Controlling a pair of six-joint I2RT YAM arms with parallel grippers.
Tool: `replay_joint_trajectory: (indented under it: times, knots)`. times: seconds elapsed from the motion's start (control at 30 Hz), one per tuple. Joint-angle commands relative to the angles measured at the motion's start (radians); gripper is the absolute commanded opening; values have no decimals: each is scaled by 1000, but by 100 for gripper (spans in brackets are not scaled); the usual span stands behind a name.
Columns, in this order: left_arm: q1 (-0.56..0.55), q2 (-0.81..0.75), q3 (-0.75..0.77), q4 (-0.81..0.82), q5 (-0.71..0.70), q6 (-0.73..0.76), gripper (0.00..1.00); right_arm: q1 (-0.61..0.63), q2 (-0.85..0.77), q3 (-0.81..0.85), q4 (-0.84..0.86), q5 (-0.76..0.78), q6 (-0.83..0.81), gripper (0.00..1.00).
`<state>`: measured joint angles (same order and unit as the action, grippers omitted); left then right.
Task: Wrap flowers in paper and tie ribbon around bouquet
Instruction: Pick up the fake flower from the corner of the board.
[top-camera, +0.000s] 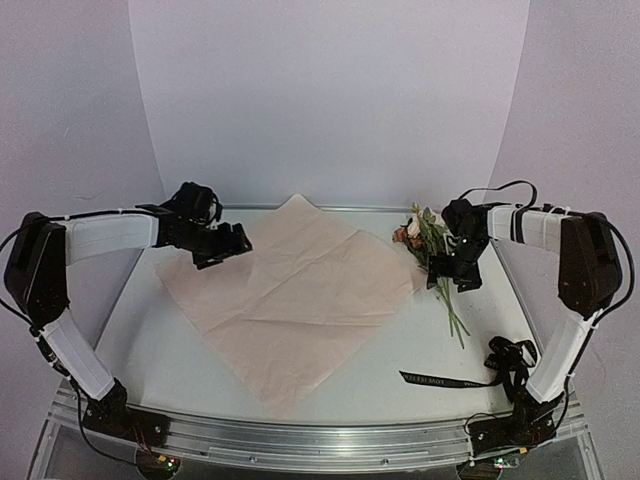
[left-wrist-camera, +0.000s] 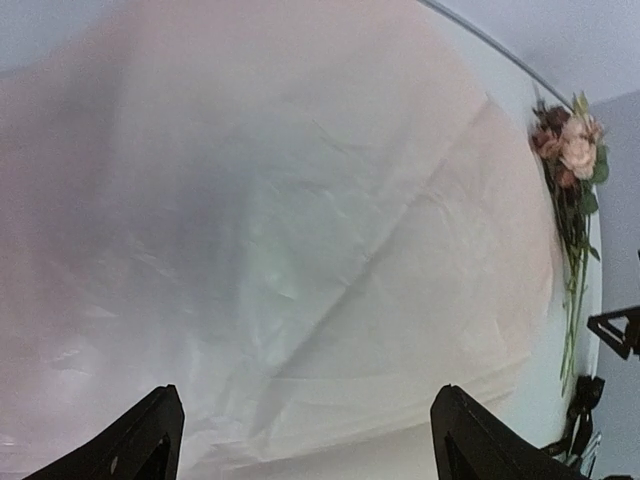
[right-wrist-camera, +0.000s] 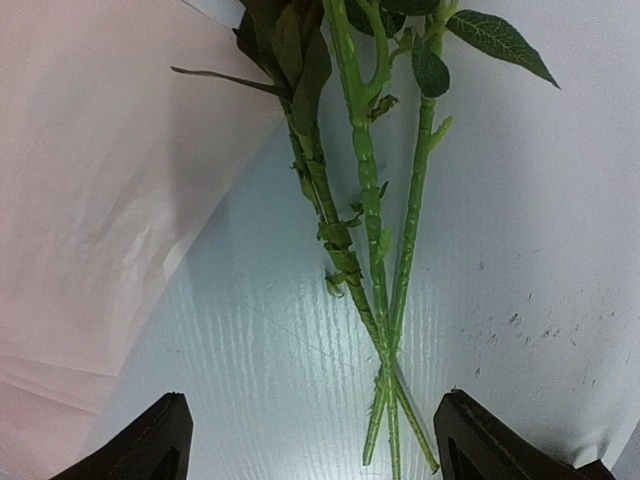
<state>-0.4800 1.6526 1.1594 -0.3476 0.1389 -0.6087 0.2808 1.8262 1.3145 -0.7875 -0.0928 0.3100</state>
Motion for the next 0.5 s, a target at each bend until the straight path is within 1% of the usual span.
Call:
replay_joint_trajectory:
  times: [0.0,0.17,0.47]
  knots:
    - [-97,81,21,93,86,-48,88,-10,42,58,-73,22,-32,84]
    - [-180,139,21,135,111,-64,87,-11,97,93,-93,31,-22,77]
    - [-240,181,11,179,126,-83,85,-30,145,104,-107,13,-14,65]
